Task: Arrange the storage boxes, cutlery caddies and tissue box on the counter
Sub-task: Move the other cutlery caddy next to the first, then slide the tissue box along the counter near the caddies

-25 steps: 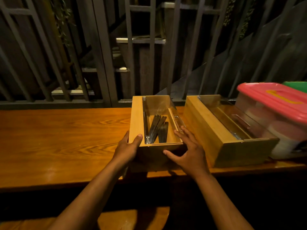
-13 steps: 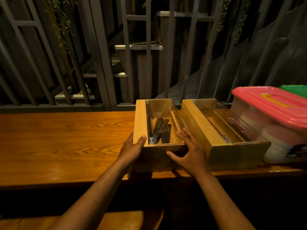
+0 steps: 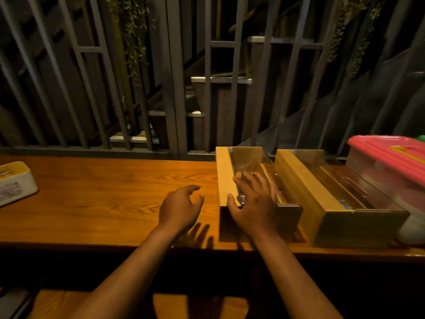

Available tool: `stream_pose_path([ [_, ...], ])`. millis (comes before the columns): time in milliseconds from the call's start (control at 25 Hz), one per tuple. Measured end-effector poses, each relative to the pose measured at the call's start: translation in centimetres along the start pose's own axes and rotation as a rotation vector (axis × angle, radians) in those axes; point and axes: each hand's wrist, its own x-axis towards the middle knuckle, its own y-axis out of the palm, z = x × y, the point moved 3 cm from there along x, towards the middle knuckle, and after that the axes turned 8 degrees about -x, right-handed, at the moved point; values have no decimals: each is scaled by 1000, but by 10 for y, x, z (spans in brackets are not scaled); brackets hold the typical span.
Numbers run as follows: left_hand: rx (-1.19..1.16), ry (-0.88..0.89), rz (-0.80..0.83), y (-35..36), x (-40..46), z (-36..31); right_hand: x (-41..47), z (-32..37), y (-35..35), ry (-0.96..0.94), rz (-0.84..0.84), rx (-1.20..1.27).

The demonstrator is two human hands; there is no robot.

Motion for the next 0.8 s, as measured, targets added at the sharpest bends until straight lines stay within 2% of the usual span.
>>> stream_pose_path([
  [80,98,106,-135,-50,-6,27,2,51,18,-70,2,52],
  [200,203,139,-216,-125,-11,81,4,137,51,-157,53,115],
  [560,442,-24,-296,-308,-17,265,-23,381,164,-247,131,296],
  [800,333,-150,-320,-353,2,337,-21,457,226,-273,225,312],
])
